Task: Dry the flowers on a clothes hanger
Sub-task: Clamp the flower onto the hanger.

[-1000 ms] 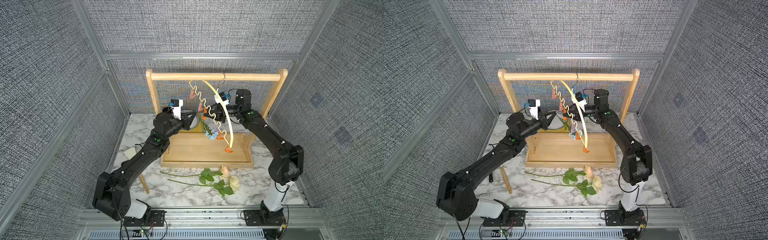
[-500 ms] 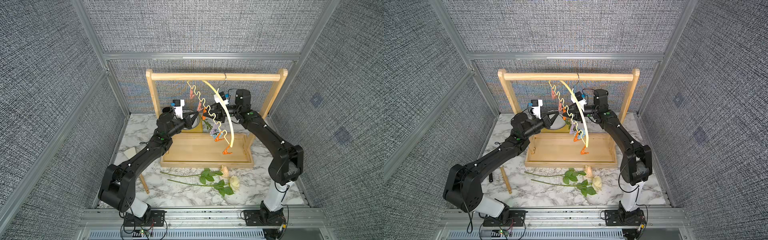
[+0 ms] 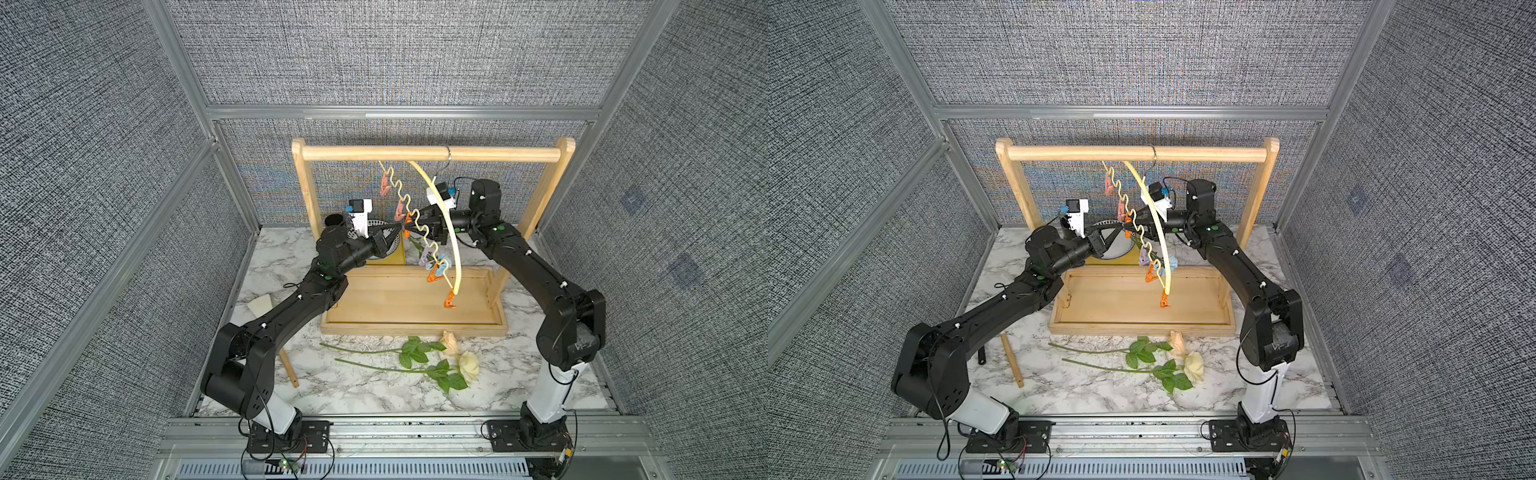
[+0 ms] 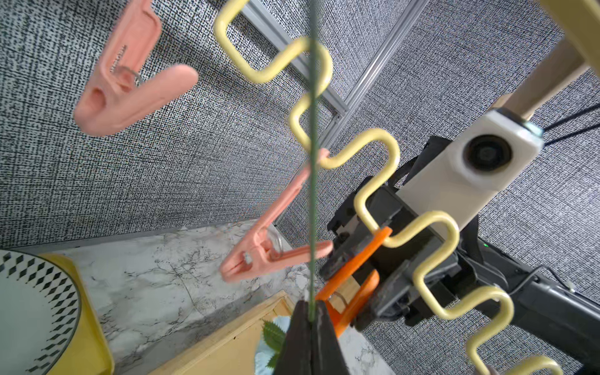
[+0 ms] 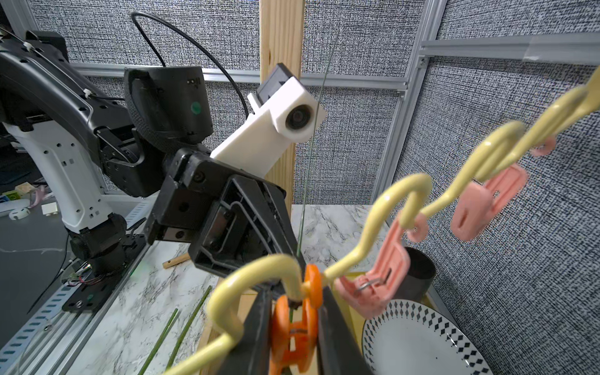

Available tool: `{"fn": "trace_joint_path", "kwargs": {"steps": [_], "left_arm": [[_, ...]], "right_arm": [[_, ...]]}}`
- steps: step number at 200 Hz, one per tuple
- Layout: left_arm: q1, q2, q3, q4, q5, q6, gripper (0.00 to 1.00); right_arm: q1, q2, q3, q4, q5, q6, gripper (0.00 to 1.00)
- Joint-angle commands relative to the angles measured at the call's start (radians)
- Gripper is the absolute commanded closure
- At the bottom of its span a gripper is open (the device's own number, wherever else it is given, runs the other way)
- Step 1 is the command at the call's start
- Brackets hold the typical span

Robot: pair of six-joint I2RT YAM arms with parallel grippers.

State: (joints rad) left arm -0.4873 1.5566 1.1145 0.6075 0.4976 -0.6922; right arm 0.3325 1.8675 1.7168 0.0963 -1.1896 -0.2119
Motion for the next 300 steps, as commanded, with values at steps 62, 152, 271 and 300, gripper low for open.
{"fn": "trace_joint_path", "kwargs": {"steps": [62,152,271,300], "left_arm": [[-0.001,-0.018,0.008,-0.002,0.010,0.044,0.98],[-0.002,-0.027,0.013,-0.071,-0.011,0.091,0.98],[-0.001,-0.032,0.016,-0.066,-0.007,0.081,0.98],[-0.001,-0.033,0.016,-0.068,-0.006,0.080,0.98]], "right_arm": [[-0.001,-0.005,-0.002,0.036,-0.002,0.007,0.76],[0.002,0.002,0.001,0.025,-0.008,0.005,0.76],[0.008,0.003,0.001,0.019,0.004,-0.001,0.61],[0.007,-0.001,-0.005,0.015,0.009,-0.007,0.57]]}}
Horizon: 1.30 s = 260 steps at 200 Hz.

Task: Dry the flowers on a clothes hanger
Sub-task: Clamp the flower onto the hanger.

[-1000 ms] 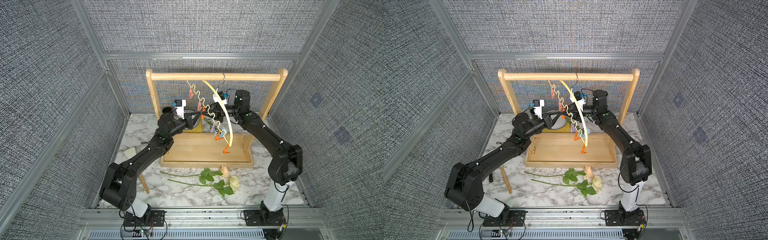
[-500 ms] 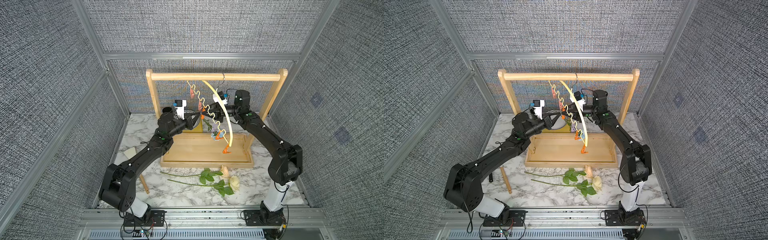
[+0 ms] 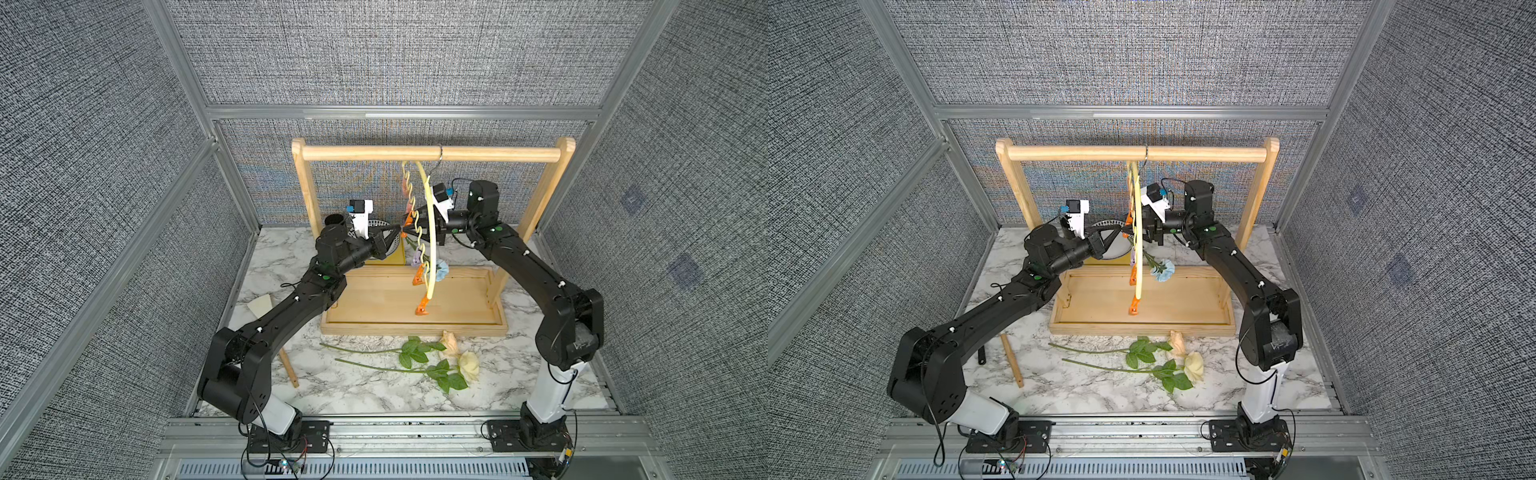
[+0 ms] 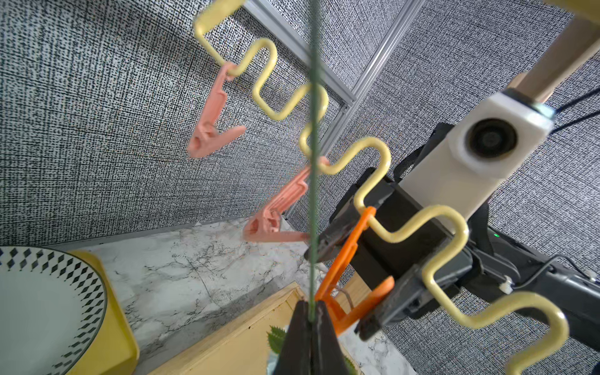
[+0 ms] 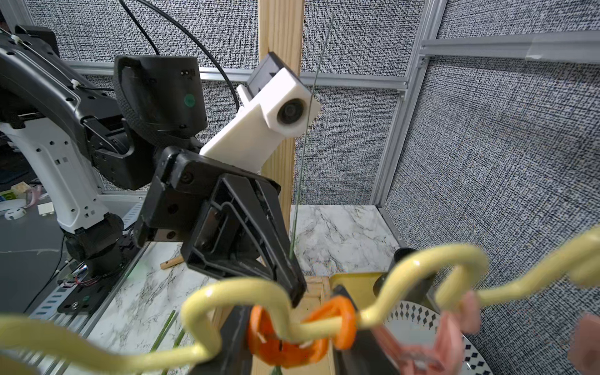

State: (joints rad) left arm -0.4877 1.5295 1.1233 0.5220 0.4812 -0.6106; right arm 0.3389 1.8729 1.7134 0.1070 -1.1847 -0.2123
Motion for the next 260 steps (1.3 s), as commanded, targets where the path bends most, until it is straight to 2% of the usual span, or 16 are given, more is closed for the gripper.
{"fn": "trace_joint_path", "kwargs": {"steps": [1,17,50,83,103,170,260], "left_arm": [[-0.001,-0.005,0.007,0.018,0.010,-0.002,0.98],[-0.001,-0.009,0.008,0.010,0.005,0.005,0.98],[0.000,-0.015,0.023,-0.035,-0.001,0.035,0.90],[-0.001,-0.020,0.029,-0.049,-0.001,0.043,0.74],[0.001,-0.024,0.029,-0.054,-0.004,0.045,0.68],[0.003,-0.054,0.027,-0.092,-0.027,0.075,0.62],[0.009,-0.105,0.020,-0.146,-0.042,0.122,0.57]], "right_arm": [[0.000,-0.006,-0.001,0.005,0.005,-0.006,0.57],[0.000,-0.012,-0.007,-0.006,0.005,-0.018,0.55],[-0.001,-0.028,-0.033,-0.021,0.005,-0.040,0.50],[-0.002,-0.047,-0.056,-0.022,0.009,-0.052,0.47],[-0.003,-0.057,-0.070,-0.025,0.033,-0.057,0.45],[-0.011,-0.100,-0.136,-0.026,0.084,-0.079,0.39],[-0.051,-0.146,-0.212,-0.058,0.079,-0.141,0.35]]}}
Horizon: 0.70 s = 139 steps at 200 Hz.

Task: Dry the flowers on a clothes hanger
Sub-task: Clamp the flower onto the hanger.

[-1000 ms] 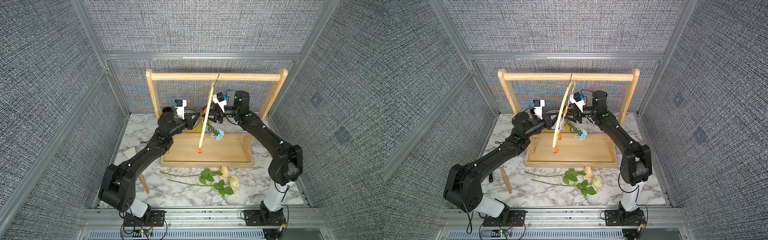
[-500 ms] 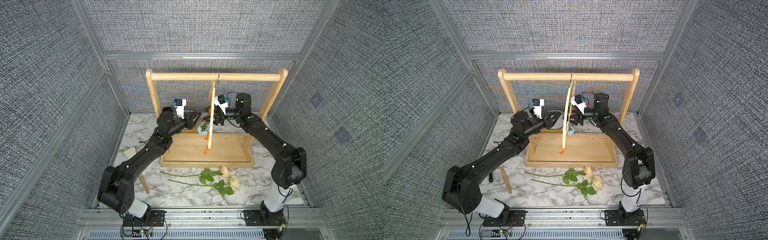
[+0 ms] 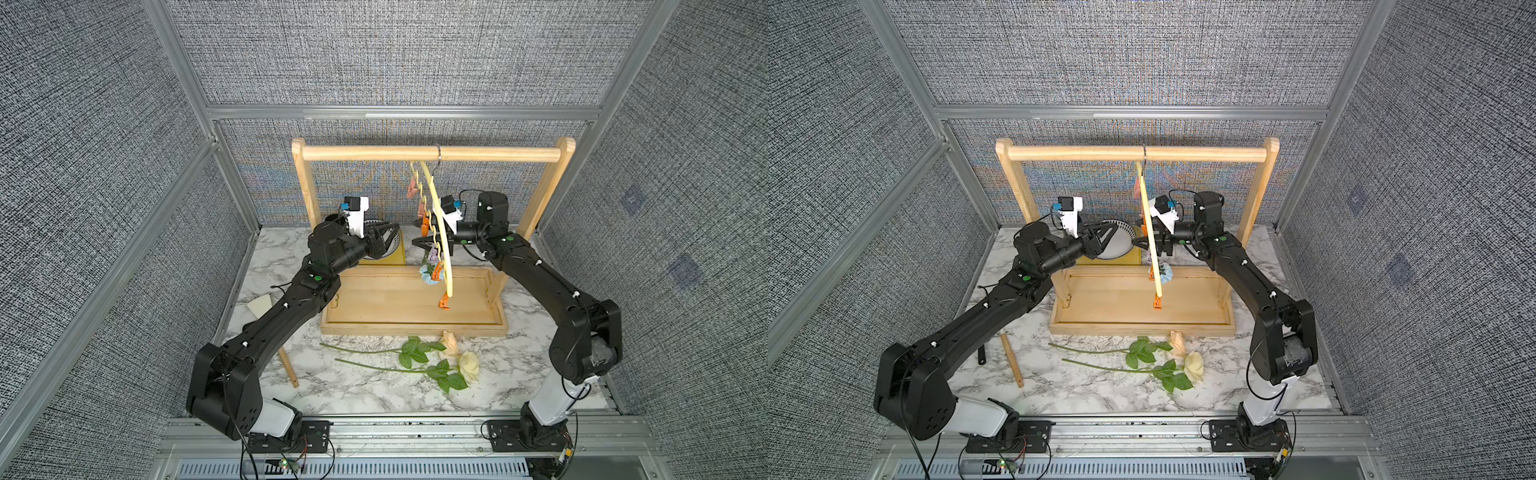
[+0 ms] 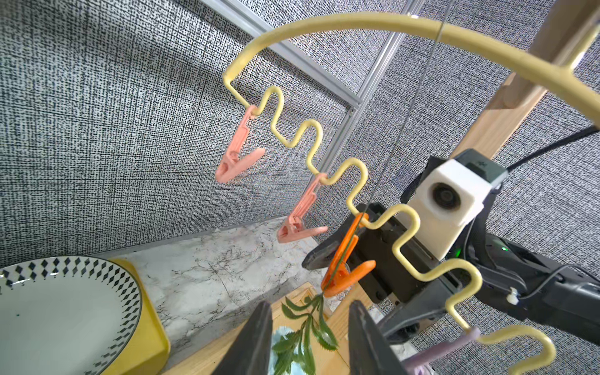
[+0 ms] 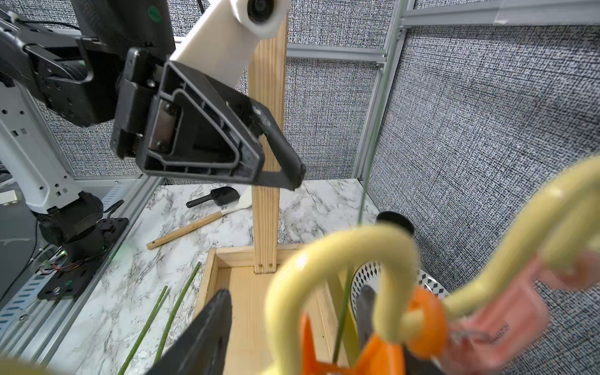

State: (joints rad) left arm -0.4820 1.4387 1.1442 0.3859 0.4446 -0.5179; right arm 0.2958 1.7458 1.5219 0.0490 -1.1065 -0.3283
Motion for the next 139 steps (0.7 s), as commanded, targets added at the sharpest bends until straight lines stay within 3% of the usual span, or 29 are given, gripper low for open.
{"fn": "trace_joint_path", "kwargs": {"steps": [1,139], "left_arm": [[0.003,-0.015,-0.001,-0.010,-0.006,0.030,0.57],[0.005,-0.053,-0.030,-0.027,-0.018,0.048,0.53]], "right_arm": [[-0.009,-0.019,-0.022,0.000,0.000,-0.026,0.35],[-0.052,-0.092,-0.154,0.007,0.080,-0.048,0.30]]}}
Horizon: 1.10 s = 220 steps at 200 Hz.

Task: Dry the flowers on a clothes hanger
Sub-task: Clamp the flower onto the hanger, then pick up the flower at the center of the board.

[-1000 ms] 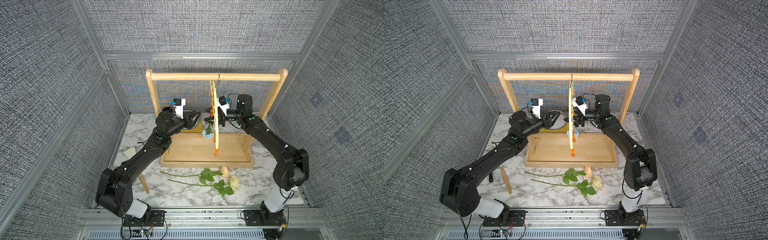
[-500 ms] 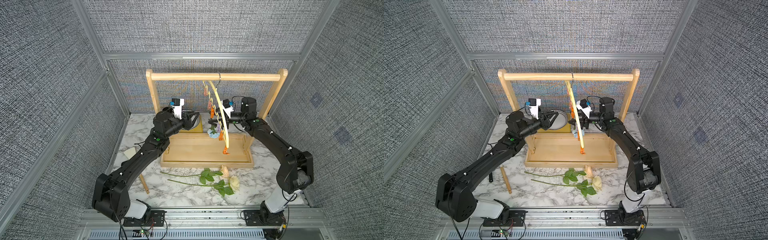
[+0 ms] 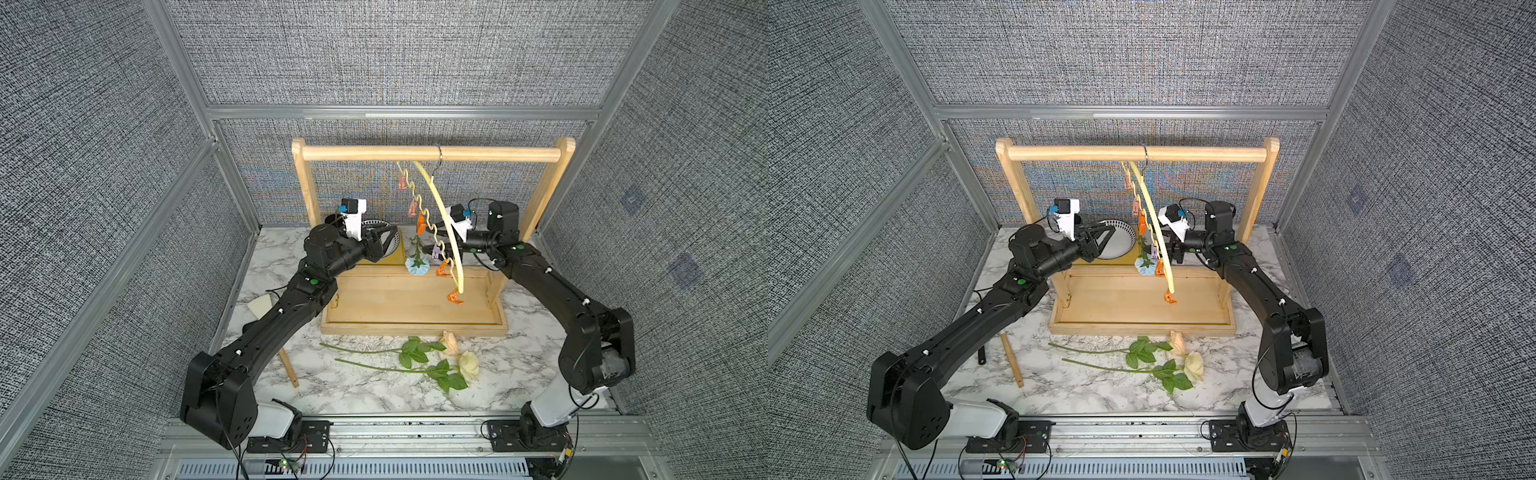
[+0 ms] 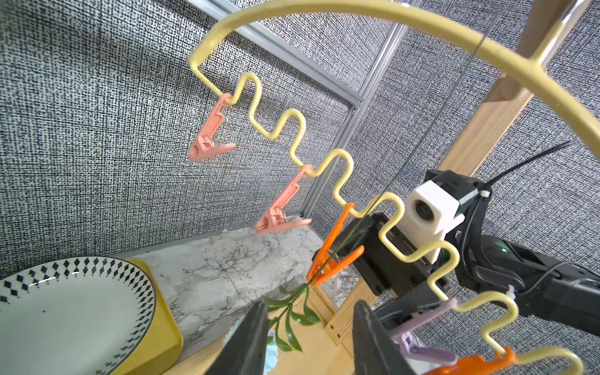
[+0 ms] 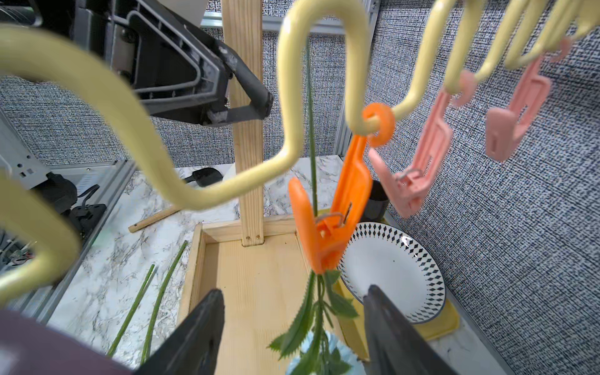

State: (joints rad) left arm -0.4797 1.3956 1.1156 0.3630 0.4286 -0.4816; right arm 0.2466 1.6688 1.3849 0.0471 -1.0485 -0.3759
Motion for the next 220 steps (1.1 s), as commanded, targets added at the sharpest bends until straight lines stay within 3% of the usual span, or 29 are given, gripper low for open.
{"fn": "trace_joint_path", "kwargs": {"steps": [1,69,79,85,88,220], "left_arm": [[0.003,-0.010,-0.002,-0.005,-0.002,0.012,0.53],[0.002,-0.020,-0.002,-0.019,-0.001,0.018,0.52],[0.002,-0.025,-0.002,-0.025,-0.001,0.023,0.52],[0.003,-0.026,-0.002,-0.029,-0.003,0.024,0.52],[0.003,-0.027,-0.002,-0.032,-0.003,0.023,0.51],[0.004,-0.148,-0.052,-0.245,-0.055,0.089,0.46]], "right_arm": [[-0.003,-0.015,-0.017,0.010,0.022,-0.001,0.30],[-0.009,-0.070,-0.094,0.041,0.137,0.012,0.29],[-0.008,-0.082,-0.109,0.043,0.158,0.015,0.22],[-0.008,-0.089,-0.121,0.047,0.173,0.019,0.03],[-0.009,-0.092,-0.127,0.049,0.180,0.022,0.01],[-0.021,-0.322,-0.476,0.147,0.356,0.085,0.01]]}}
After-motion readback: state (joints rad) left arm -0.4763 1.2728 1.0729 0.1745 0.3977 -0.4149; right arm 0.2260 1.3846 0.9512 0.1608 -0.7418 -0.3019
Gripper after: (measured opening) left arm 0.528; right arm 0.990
